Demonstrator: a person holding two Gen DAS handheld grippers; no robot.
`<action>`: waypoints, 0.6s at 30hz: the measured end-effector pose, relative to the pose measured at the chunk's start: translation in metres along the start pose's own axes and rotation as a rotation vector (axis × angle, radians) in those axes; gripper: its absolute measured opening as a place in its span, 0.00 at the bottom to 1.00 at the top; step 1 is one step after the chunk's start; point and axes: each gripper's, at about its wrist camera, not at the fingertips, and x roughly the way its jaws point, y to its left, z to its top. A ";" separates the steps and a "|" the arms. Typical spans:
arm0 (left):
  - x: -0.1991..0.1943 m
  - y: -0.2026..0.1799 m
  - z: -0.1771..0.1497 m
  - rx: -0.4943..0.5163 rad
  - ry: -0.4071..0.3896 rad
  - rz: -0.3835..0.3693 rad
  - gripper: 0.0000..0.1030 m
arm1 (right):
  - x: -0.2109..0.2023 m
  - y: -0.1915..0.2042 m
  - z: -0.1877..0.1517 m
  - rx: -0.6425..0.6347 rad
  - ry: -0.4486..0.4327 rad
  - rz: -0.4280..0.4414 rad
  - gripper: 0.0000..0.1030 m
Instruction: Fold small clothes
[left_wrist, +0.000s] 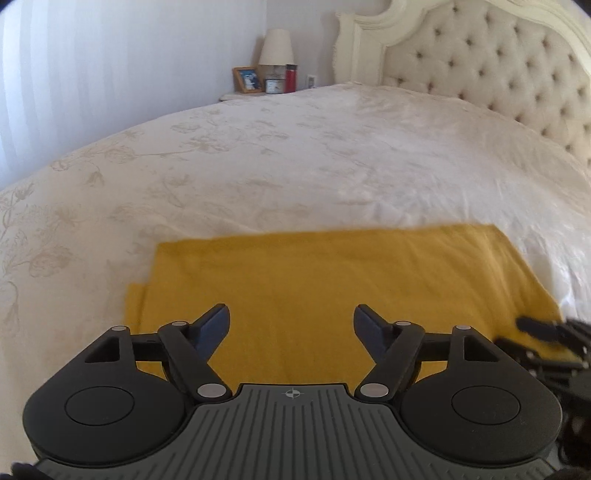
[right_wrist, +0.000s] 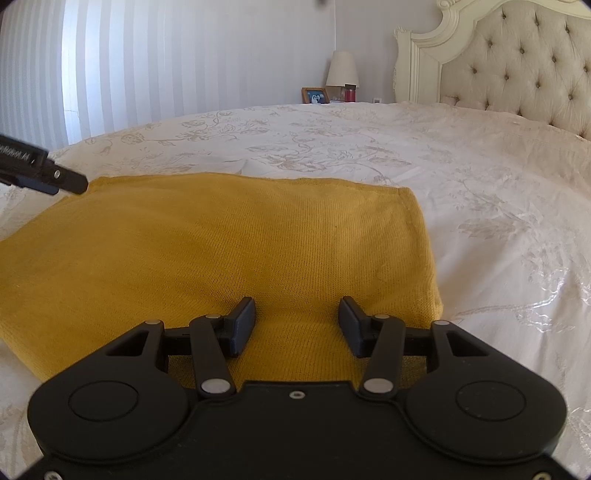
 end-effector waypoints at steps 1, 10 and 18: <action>-0.001 -0.010 -0.008 0.033 0.008 0.005 0.71 | 0.000 -0.001 0.001 0.003 0.001 0.003 0.55; 0.006 -0.026 -0.067 -0.021 -0.023 0.006 0.78 | 0.001 -0.014 0.005 0.069 0.018 0.071 0.59; 0.005 -0.028 -0.063 -0.022 -0.010 0.000 0.80 | -0.039 -0.070 0.036 0.333 -0.062 0.229 0.95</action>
